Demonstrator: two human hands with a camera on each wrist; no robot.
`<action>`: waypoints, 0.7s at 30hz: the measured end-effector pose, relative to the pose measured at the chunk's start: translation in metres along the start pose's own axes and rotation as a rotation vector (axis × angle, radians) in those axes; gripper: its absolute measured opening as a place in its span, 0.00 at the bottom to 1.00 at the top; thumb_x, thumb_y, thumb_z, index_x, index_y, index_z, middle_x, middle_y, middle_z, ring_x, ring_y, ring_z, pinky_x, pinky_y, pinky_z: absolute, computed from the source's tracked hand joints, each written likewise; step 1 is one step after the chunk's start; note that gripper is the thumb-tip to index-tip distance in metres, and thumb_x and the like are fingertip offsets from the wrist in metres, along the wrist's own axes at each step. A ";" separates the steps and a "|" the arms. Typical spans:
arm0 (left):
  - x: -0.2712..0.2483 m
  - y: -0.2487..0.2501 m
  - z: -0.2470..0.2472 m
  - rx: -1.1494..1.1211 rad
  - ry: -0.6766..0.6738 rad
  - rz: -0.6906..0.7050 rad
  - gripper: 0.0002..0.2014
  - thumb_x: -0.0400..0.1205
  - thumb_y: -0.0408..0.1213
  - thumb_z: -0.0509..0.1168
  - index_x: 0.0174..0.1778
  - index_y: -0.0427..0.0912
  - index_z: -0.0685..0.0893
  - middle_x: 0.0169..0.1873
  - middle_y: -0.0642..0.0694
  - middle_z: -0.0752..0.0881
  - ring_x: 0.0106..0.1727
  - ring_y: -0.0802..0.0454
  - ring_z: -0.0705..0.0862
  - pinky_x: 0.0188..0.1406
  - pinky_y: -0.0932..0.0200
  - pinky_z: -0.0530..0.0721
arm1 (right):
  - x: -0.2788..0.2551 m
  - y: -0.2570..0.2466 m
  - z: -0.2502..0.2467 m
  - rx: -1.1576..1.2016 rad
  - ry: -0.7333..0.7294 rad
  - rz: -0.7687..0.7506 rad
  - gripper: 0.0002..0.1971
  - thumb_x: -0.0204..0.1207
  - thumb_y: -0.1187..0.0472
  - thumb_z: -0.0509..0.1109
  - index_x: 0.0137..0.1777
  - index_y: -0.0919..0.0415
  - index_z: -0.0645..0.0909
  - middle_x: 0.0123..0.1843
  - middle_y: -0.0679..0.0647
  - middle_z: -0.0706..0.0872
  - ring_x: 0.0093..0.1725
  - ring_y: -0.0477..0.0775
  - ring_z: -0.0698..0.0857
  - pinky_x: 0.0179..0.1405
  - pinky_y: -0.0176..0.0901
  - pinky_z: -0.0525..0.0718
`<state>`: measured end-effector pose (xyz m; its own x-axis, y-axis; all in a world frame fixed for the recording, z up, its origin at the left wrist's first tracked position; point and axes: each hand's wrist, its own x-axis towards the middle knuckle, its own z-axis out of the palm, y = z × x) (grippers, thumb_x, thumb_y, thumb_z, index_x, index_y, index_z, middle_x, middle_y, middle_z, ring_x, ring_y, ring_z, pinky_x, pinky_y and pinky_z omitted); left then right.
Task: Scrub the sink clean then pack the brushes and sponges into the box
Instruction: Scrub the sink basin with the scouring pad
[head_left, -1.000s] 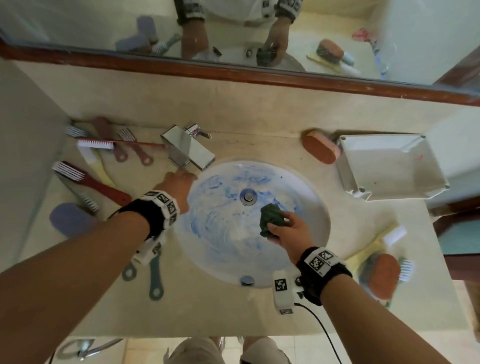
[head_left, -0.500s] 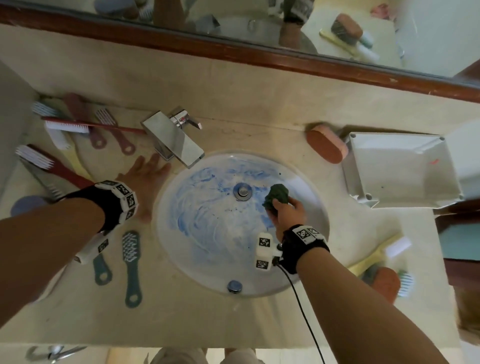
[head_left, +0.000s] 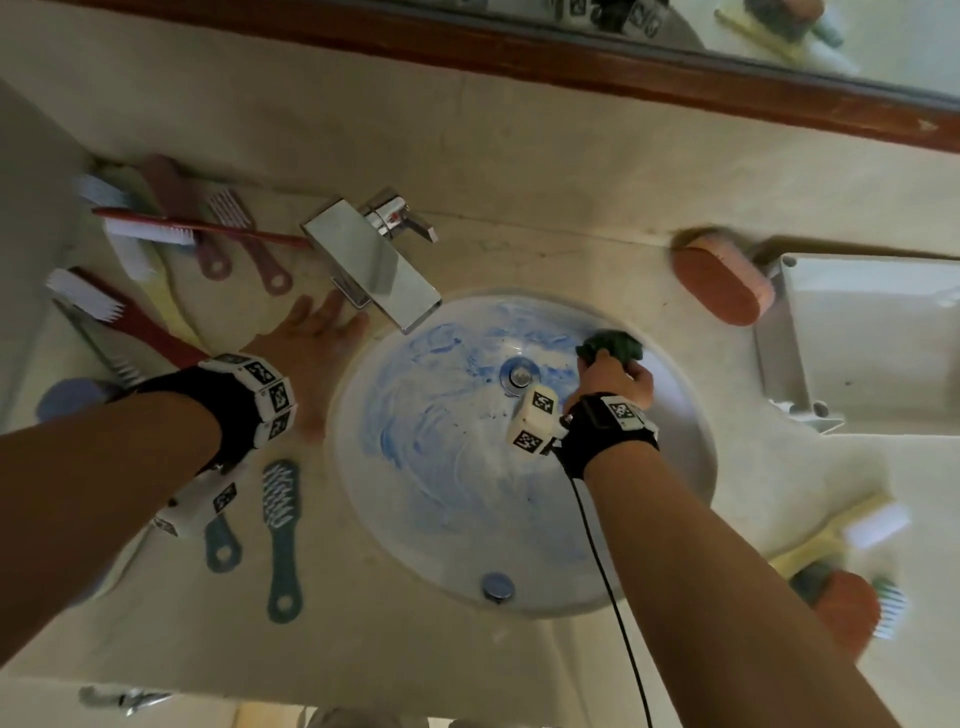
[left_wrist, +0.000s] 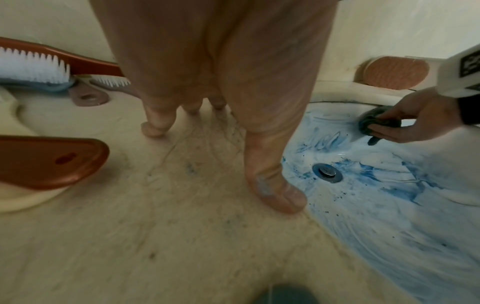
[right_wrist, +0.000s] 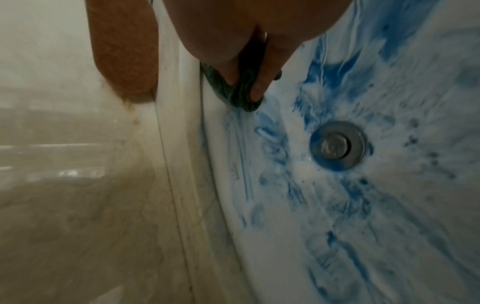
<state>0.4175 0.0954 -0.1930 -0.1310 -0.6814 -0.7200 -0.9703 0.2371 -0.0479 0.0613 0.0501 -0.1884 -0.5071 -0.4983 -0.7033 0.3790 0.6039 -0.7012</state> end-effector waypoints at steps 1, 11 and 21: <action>-0.002 0.003 -0.007 -0.033 -0.024 -0.001 0.85 0.29 0.71 0.67 0.74 0.58 0.16 0.83 0.44 0.32 0.84 0.34 0.36 0.77 0.29 0.61 | -0.007 -0.002 0.008 0.010 -0.021 0.015 0.22 0.80 0.63 0.68 0.73 0.55 0.71 0.61 0.57 0.84 0.50 0.53 0.87 0.46 0.41 0.85; -0.005 0.010 -0.009 -0.070 0.020 -0.058 0.84 0.35 0.71 0.72 0.79 0.58 0.22 0.83 0.45 0.31 0.84 0.34 0.38 0.78 0.31 0.61 | -0.003 0.004 0.008 -0.036 0.023 -0.039 0.19 0.79 0.64 0.67 0.68 0.51 0.74 0.52 0.52 0.84 0.45 0.49 0.85 0.42 0.40 0.83; -0.005 0.007 -0.011 -0.063 0.028 -0.036 0.85 0.33 0.71 0.71 0.78 0.58 0.22 0.84 0.44 0.32 0.84 0.35 0.38 0.78 0.32 0.60 | -0.011 0.021 0.054 -0.016 -0.009 -0.088 0.06 0.72 0.64 0.72 0.42 0.50 0.84 0.43 0.56 0.90 0.41 0.56 0.91 0.46 0.51 0.91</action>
<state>0.4088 0.0925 -0.1822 -0.1008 -0.7083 -0.6987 -0.9852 0.1688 -0.0290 0.1162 0.0349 -0.2015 -0.5306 -0.5554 -0.6403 0.3213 0.5672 -0.7583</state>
